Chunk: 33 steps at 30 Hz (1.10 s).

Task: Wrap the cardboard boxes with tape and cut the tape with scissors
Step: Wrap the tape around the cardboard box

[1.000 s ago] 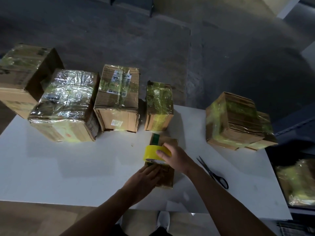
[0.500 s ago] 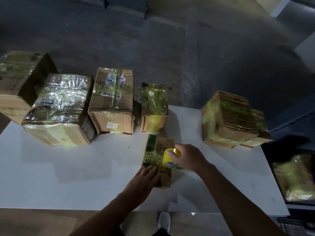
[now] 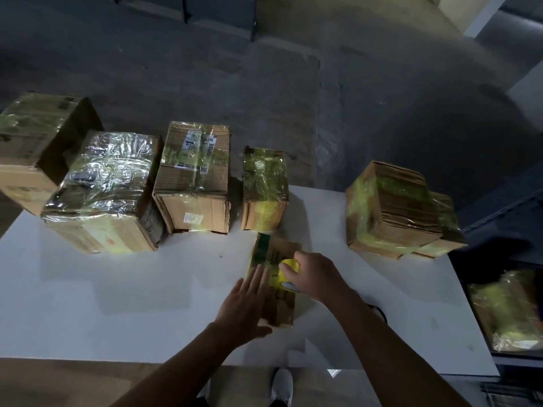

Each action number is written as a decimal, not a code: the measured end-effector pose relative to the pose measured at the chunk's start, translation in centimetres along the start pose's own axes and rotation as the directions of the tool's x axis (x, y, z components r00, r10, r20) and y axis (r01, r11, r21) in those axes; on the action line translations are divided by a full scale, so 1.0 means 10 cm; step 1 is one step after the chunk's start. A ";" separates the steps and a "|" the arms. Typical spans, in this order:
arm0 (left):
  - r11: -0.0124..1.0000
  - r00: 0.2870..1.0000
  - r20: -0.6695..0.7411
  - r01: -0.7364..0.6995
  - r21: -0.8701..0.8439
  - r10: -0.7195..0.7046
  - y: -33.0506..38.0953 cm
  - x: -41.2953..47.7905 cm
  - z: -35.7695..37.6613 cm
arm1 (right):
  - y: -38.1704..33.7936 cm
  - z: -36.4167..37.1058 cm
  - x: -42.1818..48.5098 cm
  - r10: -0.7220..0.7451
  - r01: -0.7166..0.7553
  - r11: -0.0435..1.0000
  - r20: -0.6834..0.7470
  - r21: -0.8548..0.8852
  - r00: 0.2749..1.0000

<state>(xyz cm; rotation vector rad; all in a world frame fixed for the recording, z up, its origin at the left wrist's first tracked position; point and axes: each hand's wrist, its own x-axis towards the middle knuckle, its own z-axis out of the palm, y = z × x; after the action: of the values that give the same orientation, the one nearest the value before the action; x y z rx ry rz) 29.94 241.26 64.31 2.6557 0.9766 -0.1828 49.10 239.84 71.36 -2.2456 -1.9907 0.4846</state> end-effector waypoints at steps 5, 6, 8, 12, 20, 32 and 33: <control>0.997 0.994 0.099 0.035 0.071 -0.042 -0.01 0.02 0.01 | 0.06 0.02 -0.06 -0.040 0.045 0.991 -0.046 0.123 0.998; 0.997 0.994 0.098 0.041 0.072 -0.048 -0.01 0.02 0.01 | 0.11 0.02 -0.07 -0.029 0.036 0.983 -0.041 0.180 0.999; 0.995 0.993 0.103 0.046 0.085 -0.055 0.00 0.03 0.00 | 0.19 0.01 -0.08 0.020 -0.015 0.965 -0.016 0.263 1.000; 0.993 0.991 0.117 0.052 0.108 -0.065 0.02 0.06 0.00 | 0.27 0.05 -0.06 0.029 -0.029 0.981 0.000 0.191 1.000; 0.986 0.982 0.151 0.093 0.140 -0.114 0.08 0.08 -0.07 | 0.55 0.00 -0.15 0.221 -0.221 0.975 -0.005 -0.006 0.975; 0.930 0.939 0.210 0.203 0.307 -0.274 0.40 0.35 -0.03 | 0.65 0.35 -0.18 0.321 -0.322 0.947 0.045 0.011 0.946; 0.927 0.936 0.211 0.207 0.314 -0.281 0.42 0.37 -0.03 | 0.65 0.37 -0.18 0.319 -0.319 0.948 0.038 0.003 0.947</control>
<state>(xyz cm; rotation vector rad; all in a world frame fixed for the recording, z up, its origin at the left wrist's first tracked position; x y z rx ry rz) 35.47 240.60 64.77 2.6569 1.2751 -0.7564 54.02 236.64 66.35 -2.5831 -1.6367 0.5655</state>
